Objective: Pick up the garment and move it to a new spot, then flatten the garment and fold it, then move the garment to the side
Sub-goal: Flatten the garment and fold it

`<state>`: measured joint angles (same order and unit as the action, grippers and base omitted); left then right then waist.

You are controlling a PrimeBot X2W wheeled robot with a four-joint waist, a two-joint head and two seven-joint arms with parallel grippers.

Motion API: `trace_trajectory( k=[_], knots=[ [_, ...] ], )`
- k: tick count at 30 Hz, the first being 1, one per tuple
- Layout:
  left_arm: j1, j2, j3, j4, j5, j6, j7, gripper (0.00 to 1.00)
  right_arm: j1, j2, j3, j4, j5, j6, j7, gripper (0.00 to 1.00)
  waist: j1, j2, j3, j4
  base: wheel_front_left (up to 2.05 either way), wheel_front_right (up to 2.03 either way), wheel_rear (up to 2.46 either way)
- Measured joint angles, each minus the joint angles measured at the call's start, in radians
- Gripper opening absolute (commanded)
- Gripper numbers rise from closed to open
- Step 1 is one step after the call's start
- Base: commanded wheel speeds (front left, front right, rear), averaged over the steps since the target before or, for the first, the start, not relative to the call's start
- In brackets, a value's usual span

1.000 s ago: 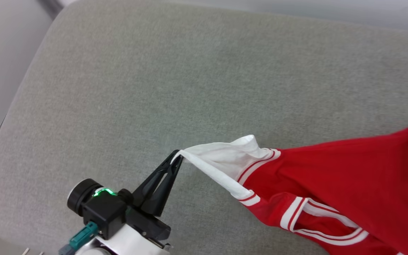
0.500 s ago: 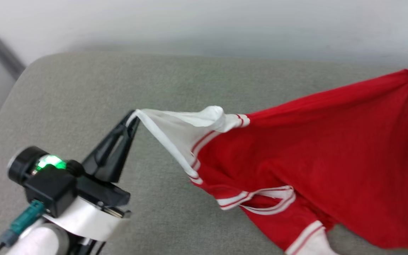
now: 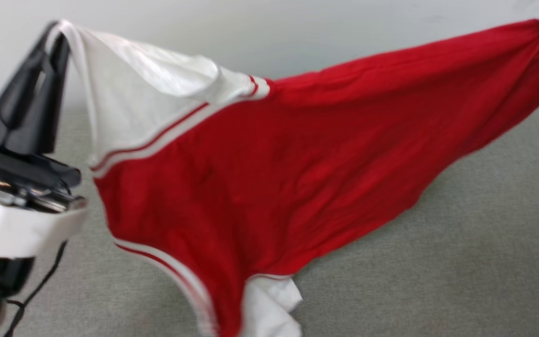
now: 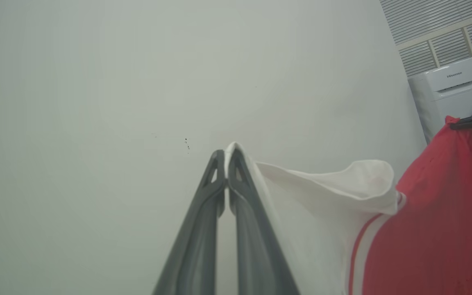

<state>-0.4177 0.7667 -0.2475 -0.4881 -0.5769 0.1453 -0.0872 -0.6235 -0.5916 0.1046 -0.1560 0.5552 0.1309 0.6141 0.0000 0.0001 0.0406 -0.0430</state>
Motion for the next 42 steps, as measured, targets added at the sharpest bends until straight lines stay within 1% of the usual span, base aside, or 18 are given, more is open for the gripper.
trace_trajectory(
  k=[6,10,14,16,19,23,26,29,32,37,42],
  knots=[
    [-0.105,0.045,0.070,-0.011,-0.039,0.000,0.059,0.00,-0.031,0.039,-0.039,-0.072,0.002,0.000,-0.020,0.00,0.0000,0.0000,0.005,-0.043,0.00,0.00,0.00],
    [-0.184,0.060,0.097,-0.008,-0.069,0.004,0.100,0.00,-0.049,0.063,-0.060,-0.104,-0.005,0.000,-0.033,0.00,0.0000,0.0000,0.029,-0.056,0.00,0.00,0.00],
    [-0.281,0.075,0.122,0.011,-0.096,-0.005,0.134,0.00,-0.081,0.081,-0.076,-0.127,-0.025,0.000,-0.042,0.00,0.0000,0.0000,0.066,-0.062,0.00,0.00,0.00],
    [-0.344,0.090,0.128,0.030,-0.100,-0.018,0.149,0.00,-0.108,0.089,-0.085,-0.133,-0.037,0.000,-0.051,0.00,0.0000,0.0000,0.093,-0.064,0.00,0.00,0.00],
    [-0.439,0.098,0.123,0.069,-0.115,-0.043,0.168,0.00,-0.158,0.102,-0.103,-0.134,-0.058,0.000,-0.066,0.00,0.0000,0.0000,0.142,-0.065,0.00,0.00,0.00],
    [-0.590,0.106,0.092,0.146,-0.109,-0.091,0.192,0.00,-0.239,0.118,-0.125,-0.115,-0.102,0.000,-0.096,0.00,0.0001,0.0000,0.222,-0.063,0.00,0.00,0.00],
    [-0.729,0.092,0.051,0.239,-0.099,-0.138,0.206,0.00,-0.316,0.129,-0.125,-0.073,-0.138,0.000,-0.131,0.00,0.0001,0.0000,0.292,-0.060,0.00,0.00,0.00],
    [-0.900,0.061,0.015,0.362,-0.070,-0.182,0.200,0.00,-0.414,0.149,-0.115,-0.002,-0.172,0.000,-0.173,0.00,0.0001,0.0000,0.363,-0.057,0.00,0.00,0.00],
    [-1.073,0.020,-0.027,0.496,-0.020,-0.212,0.180,0.00,-0.528,0.170,-0.104,0.085,-0.212,0.000,-0.211,0.00,0.0002,0.0000,0.434,-0.053,0.00,0.00,0.00],
    [-1.318,-0.056,-0.079,0.704,0.055,-0.235,0.111,0.00,-0.715,0.197,-0.088,0.243,-0.315,0.001,-0.291,0.00,0.0003,0.0000,0.539,-0.045,0.00,0.00,0.00],
    [-1.468,-0.115,-0.114,0.889,0.096,-0.251,0.019,0.00,-0.863,0.216,-0.089,0.405,-0.415,0.001,-0.387,0.00,0.0003,-0.0001,0.619,-0.029,0.00,0.00,0.00]
  ],
)
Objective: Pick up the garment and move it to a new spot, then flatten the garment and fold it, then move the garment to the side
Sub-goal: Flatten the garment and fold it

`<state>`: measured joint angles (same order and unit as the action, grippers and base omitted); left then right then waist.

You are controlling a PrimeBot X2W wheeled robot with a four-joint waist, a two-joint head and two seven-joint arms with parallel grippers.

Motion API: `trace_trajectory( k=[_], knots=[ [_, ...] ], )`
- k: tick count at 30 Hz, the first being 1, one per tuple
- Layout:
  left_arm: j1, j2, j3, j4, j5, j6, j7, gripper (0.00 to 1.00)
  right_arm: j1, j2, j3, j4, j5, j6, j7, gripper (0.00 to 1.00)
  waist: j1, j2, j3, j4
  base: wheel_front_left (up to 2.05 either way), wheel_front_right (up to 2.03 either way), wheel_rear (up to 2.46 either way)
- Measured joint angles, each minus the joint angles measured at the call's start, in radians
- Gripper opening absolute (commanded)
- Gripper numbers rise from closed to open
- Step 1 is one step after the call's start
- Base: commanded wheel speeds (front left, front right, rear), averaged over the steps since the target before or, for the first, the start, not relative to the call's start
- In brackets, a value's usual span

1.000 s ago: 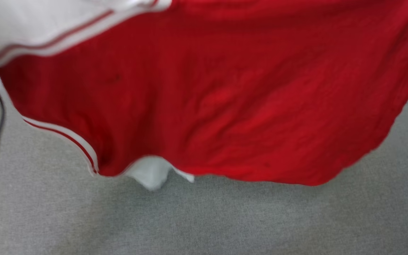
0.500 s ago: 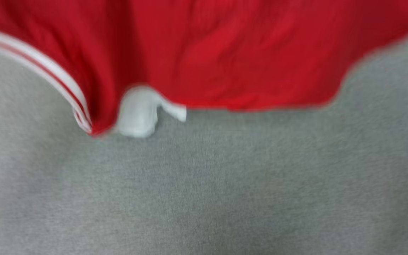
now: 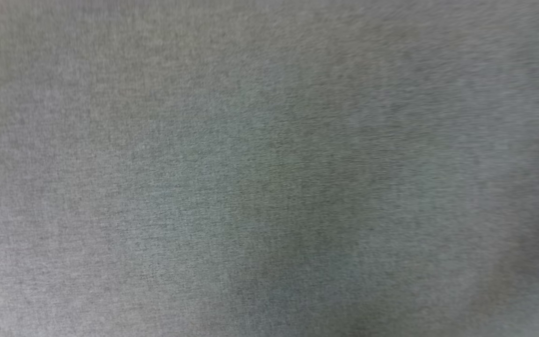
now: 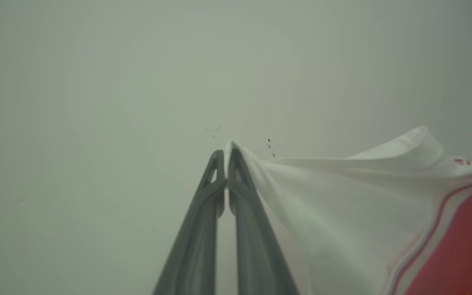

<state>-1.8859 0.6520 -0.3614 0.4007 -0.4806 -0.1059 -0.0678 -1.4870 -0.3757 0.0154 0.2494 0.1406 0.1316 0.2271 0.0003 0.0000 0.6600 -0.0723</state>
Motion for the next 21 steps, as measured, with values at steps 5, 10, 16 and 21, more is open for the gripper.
trace_trajectory(
  k=[5,10,16,21],
  knots=[
    [-0.032,-0.041,-0.026,0.144,0.002,-0.010,-0.105,0.00,-0.081,0.027,-0.019,0.131,-0.081,0.000,-0.113,0.00,-0.0001,0.0000,0.045,0.033,0.00,0.00,0.00],
    [0.086,-0.076,-0.063,0.218,-0.025,-0.018,-0.170,0.00,-0.030,0.068,-0.005,0.243,-0.126,0.000,-0.202,0.00,-0.0001,0.0000,0.049,0.065,0.00,0.00,0.00],
    [0.353,-0.128,-0.087,0.205,-0.071,-0.023,-0.192,0.00,0.136,0.116,-0.004,0.345,-0.130,0.000,-0.291,0.00,-0.0001,0.0000,-0.003,0.080,0.00,0.00,0.00],
    [0.662,-0.156,-0.080,0.062,-0.040,-0.023,-0.192,0.00,0.316,0.124,0.053,0.406,-0.106,-0.001,-0.339,0.00,-0.0003,0.0000,-0.076,0.091,0.00,0.00,0.00]
  ],
)
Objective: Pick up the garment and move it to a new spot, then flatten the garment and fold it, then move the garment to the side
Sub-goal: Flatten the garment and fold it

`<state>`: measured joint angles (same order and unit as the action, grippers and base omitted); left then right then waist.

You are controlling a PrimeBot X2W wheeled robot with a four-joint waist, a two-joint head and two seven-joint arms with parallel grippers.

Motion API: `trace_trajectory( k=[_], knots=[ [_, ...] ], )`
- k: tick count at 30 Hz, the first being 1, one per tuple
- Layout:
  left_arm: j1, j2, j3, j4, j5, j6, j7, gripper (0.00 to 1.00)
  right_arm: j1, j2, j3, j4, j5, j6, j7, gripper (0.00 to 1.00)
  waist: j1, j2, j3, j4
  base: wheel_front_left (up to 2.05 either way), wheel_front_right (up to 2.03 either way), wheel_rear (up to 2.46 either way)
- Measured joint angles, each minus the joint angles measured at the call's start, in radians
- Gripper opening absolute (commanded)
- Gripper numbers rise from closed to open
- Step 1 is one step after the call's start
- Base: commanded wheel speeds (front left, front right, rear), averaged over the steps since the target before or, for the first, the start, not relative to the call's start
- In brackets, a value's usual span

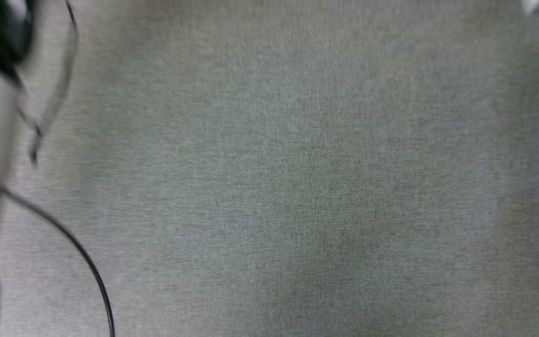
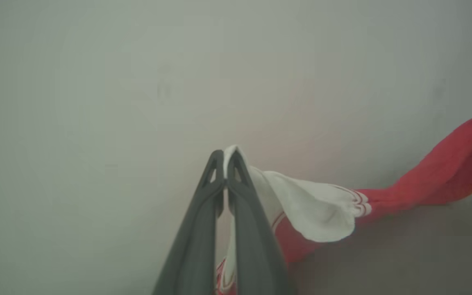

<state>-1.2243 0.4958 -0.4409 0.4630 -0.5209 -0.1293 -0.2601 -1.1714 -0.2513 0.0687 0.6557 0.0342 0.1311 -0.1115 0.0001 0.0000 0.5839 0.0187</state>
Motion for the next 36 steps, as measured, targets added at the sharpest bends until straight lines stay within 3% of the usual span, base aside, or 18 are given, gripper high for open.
trace_trajectory(
  k=[7,16,24,36],
  knots=[
    [0.474,-0.007,0.022,-0.155,0.005,0.000,-0.001,0.00,0.271,-0.038,0.120,0.036,0.146,0.000,0.001,0.00,-0.0001,0.0000,-0.136,0.013,0.00,0.00,0.00],
    [0.916,0.079,-0.014,-0.237,-0.058,0.007,0.018,0.00,0.577,-0.174,0.304,-0.065,0.389,0.000,0.065,0.00,-0.0005,0.0000,-0.323,0.035,0.00,0.00,0.00],
    [1.138,0.139,-0.065,-0.368,-0.091,0.016,0.088,0.00,0.770,-0.273,0.342,-0.151,0.516,0.000,0.141,0.00,-0.0004,0.0000,-0.437,0.055,0.00,0.00,0.00],
    [1.349,0.188,-0.146,-0.529,-0.144,0.025,0.179,0.00,1.041,-0.369,0.253,-0.316,0.651,0.000,0.277,0.00,-0.0003,0.0000,-0.523,0.037,0.00,0.00,0.00]
  ],
)
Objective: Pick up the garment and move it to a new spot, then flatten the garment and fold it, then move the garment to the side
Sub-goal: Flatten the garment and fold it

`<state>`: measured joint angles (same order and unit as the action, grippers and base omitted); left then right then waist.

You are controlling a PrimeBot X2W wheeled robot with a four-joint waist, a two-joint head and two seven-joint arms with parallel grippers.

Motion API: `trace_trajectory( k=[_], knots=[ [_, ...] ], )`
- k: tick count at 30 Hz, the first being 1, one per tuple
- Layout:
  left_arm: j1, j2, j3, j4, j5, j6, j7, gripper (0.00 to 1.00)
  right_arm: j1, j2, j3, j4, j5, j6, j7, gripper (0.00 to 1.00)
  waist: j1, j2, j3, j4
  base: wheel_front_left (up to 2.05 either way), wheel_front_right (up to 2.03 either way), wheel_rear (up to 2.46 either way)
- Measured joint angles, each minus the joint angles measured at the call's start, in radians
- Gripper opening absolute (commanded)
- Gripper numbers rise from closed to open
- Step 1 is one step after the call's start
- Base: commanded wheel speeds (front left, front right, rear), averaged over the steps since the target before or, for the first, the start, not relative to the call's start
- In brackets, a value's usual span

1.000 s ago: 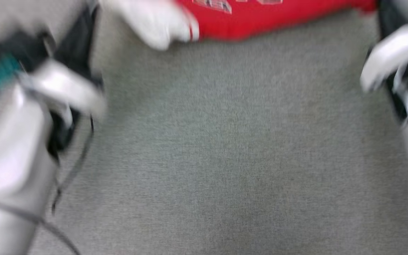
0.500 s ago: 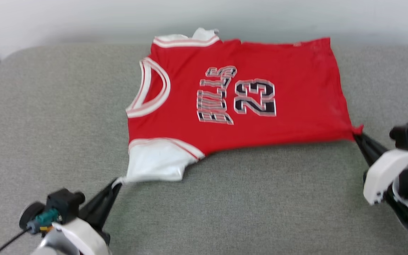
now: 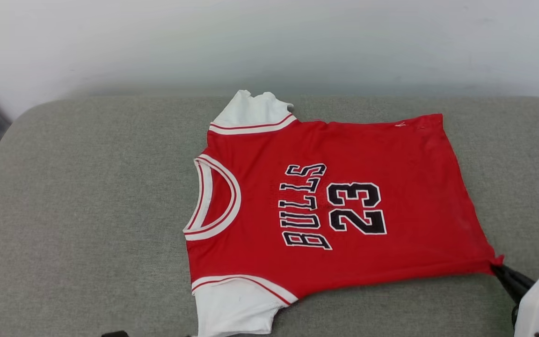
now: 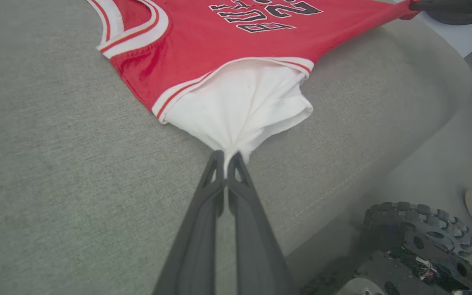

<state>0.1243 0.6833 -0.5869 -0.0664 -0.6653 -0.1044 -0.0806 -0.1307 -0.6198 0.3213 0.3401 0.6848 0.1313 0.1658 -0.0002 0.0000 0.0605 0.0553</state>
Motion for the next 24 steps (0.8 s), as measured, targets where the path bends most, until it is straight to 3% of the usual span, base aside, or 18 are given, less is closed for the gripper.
trace_trajectory(
  k=[10,24],
  knots=[
    [0.053,0.022,0.010,-0.069,-0.027,0.017,-0.005,0.00,0.153,-0.008,-0.084,-0.167,0.022,0.000,0.065,0.00,0.0002,0.0000,0.019,-0.013,0.00,0.00,0.00],
    [-0.210,0.023,0.105,-0.052,0.018,0.008,-0.068,0.00,0.037,0.011,-0.123,-0.249,-0.053,0.000,0.113,0.00,0.0003,0.0000,0.127,-0.017,0.00,0.00,0.00]
  ],
)
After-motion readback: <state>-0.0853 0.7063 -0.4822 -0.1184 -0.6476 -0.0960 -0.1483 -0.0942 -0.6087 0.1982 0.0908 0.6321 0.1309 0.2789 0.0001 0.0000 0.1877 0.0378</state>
